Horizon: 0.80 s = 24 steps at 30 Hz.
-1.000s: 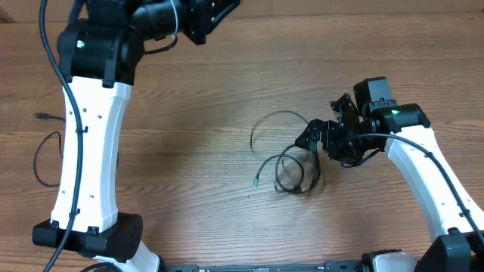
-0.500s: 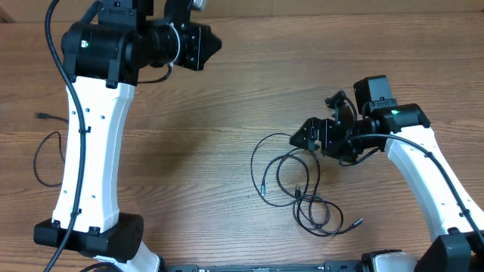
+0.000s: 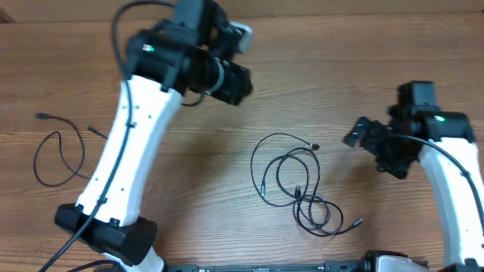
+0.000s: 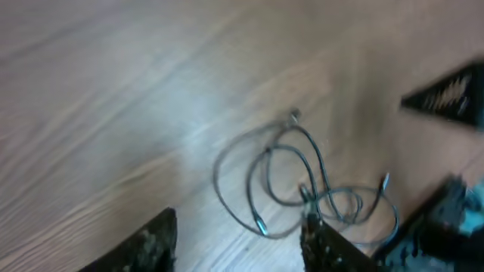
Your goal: Untangle cables
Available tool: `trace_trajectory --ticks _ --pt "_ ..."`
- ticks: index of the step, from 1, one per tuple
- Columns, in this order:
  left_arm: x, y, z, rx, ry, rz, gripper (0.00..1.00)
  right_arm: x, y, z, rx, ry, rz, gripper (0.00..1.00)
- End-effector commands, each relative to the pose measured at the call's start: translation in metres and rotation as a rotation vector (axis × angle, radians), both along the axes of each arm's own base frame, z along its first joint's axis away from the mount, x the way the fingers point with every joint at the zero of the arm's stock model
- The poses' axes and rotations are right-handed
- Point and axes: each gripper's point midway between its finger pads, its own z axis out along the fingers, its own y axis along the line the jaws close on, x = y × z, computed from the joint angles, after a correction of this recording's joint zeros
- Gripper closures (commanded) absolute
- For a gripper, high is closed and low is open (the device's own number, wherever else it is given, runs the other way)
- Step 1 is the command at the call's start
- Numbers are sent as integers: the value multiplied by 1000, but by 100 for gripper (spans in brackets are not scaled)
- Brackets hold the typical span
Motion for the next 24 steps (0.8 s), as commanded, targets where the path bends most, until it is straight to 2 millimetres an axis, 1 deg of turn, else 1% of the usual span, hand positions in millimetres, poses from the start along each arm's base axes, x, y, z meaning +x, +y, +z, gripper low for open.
trace_trajectory --ticks 1,3,5,8,11,12,13,15,17,20,21,24 --pt "-26 -35 -32 70 23 -157 38 -5 -39 15 -27 -22 -165 0" --pt "-41 -51 -44 79 37 -225 33 -11 -53 15 -10 -9 -226 0" --pt "-56 -67 -58 86 47 -297 27 -13 -62 15 16 -17 -250 0" --pt "-77 -85 -78 108 54 -393 18 -13 -65 18 64 -44 -238 0" --pt "-98 -96 -97 143 36 -539 18 -14 -67 18 65 -44 -246 0" --pt "-106 -98 -105 159 26 -608 18 -14 -67 18 65 -44 -246 0" --pt "-118 -101 -118 182 3 -720 18 -13 -67 18 65 -45 -247 0" --pt "-132 -103 -136 207 -34 -868 18 -13 -68 18 65 -47 -247 0" --pt "-141 -106 -152 218 -64 -963 16 -13 -68 18 65 -47 -247 0" --pt "-149 -113 -173 218 -114 -1049 17 -13 -68 18 64 -47 -246 0" --pt "-149 -117 -180 219 -138 -1063 18 -13 -68 18 65 -47 -247 0" --pt "-147 -128 -191 203 -197 -1067 18 -13 -68 18 65 -47 -247 0"
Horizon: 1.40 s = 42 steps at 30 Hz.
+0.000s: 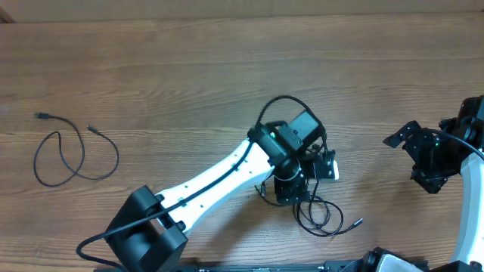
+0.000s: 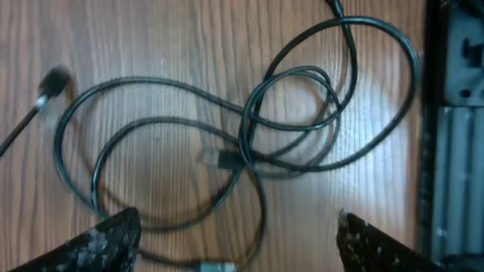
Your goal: Untangle cables
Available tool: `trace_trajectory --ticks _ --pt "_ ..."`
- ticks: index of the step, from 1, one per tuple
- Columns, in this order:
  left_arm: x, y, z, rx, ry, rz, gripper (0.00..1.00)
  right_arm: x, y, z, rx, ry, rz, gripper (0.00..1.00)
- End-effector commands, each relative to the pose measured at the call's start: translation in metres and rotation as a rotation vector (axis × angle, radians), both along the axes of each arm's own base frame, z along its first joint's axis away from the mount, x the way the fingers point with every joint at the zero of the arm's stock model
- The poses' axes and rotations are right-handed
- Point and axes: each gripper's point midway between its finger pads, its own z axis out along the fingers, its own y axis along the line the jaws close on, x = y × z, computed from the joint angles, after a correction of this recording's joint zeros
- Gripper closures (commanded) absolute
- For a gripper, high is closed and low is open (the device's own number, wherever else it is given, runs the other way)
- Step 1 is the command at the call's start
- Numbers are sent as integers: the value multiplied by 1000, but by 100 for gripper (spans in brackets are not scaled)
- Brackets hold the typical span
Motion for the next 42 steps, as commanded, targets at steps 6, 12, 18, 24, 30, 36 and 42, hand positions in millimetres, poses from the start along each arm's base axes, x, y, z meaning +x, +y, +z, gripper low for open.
trace_trajectory --ticks 6,12,18,24,30,36,42 --pt "2 -25 -18 -113 -104 -113 19 6 -3 11 -17 -46 4 0" --pt "1 -36 -23 -186 -114 -129 21 6 -3 11 -17 -46 4 0" --pt "2 -43 -30 -225 -146 -142 22 7 -3 11 -18 -47 4 0" --pt "-11 -46 -56 -192 -83 -168 21 7 -3 11 -17 -47 4 0" --pt "-14 -52 -67 -187 -104 -209 27 6 -3 11 -17 -45 4 0" --pt "-15 -52 -75 -176 -100 -219 28 6 -3 11 -16 -44 4 0" --pt "-17 -54 -95 -156 -79 -224 27 6 -3 11 -17 -44 4 0"
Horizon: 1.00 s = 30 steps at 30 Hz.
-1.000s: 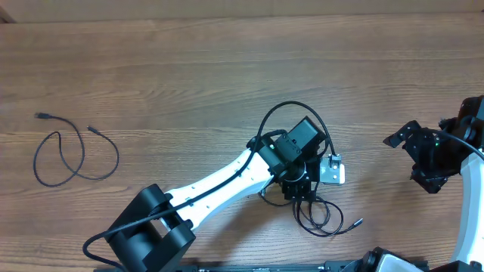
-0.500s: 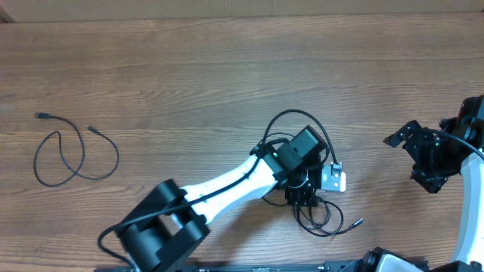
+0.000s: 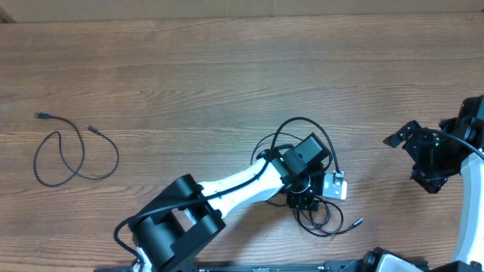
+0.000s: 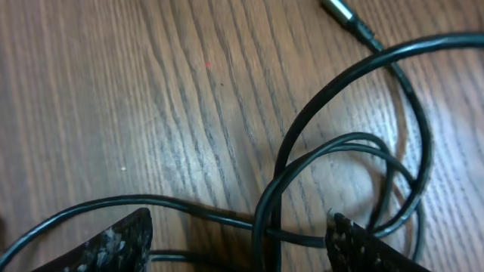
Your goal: Untangle cables
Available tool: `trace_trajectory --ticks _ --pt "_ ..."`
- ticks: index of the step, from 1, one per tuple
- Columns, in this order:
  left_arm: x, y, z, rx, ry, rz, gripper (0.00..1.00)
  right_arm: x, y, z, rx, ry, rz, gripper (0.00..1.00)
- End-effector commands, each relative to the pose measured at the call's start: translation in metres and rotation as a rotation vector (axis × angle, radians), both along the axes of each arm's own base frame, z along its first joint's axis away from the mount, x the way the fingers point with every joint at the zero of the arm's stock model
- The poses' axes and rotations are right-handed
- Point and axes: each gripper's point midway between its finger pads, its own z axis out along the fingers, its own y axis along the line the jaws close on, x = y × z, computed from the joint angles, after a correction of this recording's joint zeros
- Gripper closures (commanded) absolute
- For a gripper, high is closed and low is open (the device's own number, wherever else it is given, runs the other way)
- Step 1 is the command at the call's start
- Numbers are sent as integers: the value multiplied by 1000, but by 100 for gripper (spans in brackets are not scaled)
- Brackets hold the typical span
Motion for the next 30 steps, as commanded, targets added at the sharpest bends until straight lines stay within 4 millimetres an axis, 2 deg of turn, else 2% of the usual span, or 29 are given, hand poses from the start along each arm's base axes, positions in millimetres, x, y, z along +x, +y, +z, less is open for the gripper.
trace_trajectory --ticks 1,4,5,7,8,9,11,13,15,17,21,26,28,29,30 --pt "-8 -1 -19 21 26 -34 30 6 -3 11 -16 -43 3 0" --pt "-8 -1 -20 19 26 -34 41 6 -3 11 -16 -42 3 0" --pt "-7 -2 -20 17 24 -34 48 6 -3 11 -16 -42 3 0" --pt "-7 -3 -19 12 22 -35 67 6 -3 11 -16 -42 3 0" --pt "-7 -3 -19 11 22 -35 73 6 -3 11 -16 -42 3 0" --pt "-7 -4 -18 9 20 -34 94 6 -3 11 -16 -42 3 0" --pt "-1 -3 -18 14 10 -10 96 6 -3 11 -16 -43 3 0" --pt "13 -2 -11 19 -2 74 96 6 -3 11 -16 -43 3 0" --pt "32 -2 0 13 -9 193 96 6 -3 11 -20 -47 19 0" --pt "53 -3 21 -20 3 324 96 6 -3 11 -24 -48 35 0" --pt "88 -1 72 -133 31 486 96 9 5 14 0 -86 110 0" --pt "132 20 158 -304 56 678 96 19 26 24 85 -191 242 0" --pt "137 27 184 -365 75 692 96 22 36 29 123 -243 305 0" --pt "138 34 203 -415 102 692 96 25 43 34 154 -288 355 0" --pt "138 36 210 -433 114 691 96 26 48 38 171 -316 387 0"
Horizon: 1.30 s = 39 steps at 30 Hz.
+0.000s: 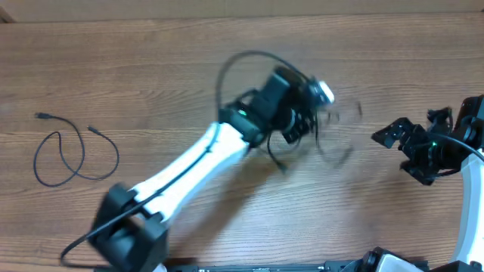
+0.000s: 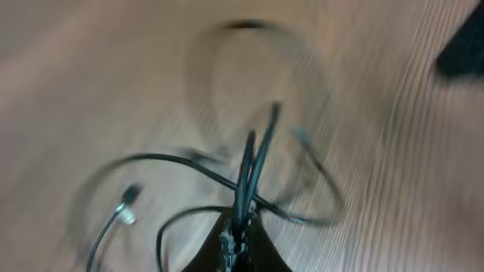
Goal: Untangle cables
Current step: 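Lift the strand with the left gripper and grasp it with the right gripper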
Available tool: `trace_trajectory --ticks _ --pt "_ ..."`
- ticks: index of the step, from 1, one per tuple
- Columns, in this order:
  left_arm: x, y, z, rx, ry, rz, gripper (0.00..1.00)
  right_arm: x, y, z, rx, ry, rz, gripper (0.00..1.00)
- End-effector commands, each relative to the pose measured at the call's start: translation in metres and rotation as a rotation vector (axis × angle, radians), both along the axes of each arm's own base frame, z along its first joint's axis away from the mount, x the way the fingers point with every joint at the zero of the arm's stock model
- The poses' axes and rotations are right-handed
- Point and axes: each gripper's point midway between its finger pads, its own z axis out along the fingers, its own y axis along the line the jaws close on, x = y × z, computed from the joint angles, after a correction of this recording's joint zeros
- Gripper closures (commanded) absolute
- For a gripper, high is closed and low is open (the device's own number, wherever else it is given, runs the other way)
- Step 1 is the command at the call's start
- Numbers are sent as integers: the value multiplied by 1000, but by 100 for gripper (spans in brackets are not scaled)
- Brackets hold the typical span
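The tangled black cables [image 1: 321, 132] hang blurred off the wooden table [image 1: 189, 68], lifted by my left gripper [image 1: 302, 119]. In the left wrist view the left gripper [image 2: 240, 240] is shut on two or three black strands; loops and a silver-tipped plug [image 2: 121, 213] dangle below it. A separate black cable [image 1: 72, 155] lies in a loose loop at the table's left. My right gripper [image 1: 393, 151] hovers at the right edge, its fingers spread apart, holding nothing and apart from the tangle.
The left arm's white link [image 1: 181, 177] stretches diagonally across the middle of the table from its base at the front left. The right arm's base sits at the front right corner.
My left gripper was open, low over the tangle at the table's front centre. Now it is shut on strands and raised further back, with the tangle off the table. The right gripper shifted slightly left.
First the left arm stood high at the back left, with the tangle lying at centre and one cable set apart at the left. Then the open left gripper was over the tangle, later close down on it. Now it holds the strands lifted.
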Motion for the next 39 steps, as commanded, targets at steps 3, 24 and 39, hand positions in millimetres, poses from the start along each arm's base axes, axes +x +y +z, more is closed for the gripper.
trace_trajectory --ticks 3,24,39 --pt "-7 16 74 -214 57 4 96 18 40 42 155 -300 278 0" --pt "-35 12 111 -340 113 -127 96 27 69 77 310 -515 404 0" --pt "-46 13 131 -382 90 -169 96 55 102 58 202 -394 375 0"
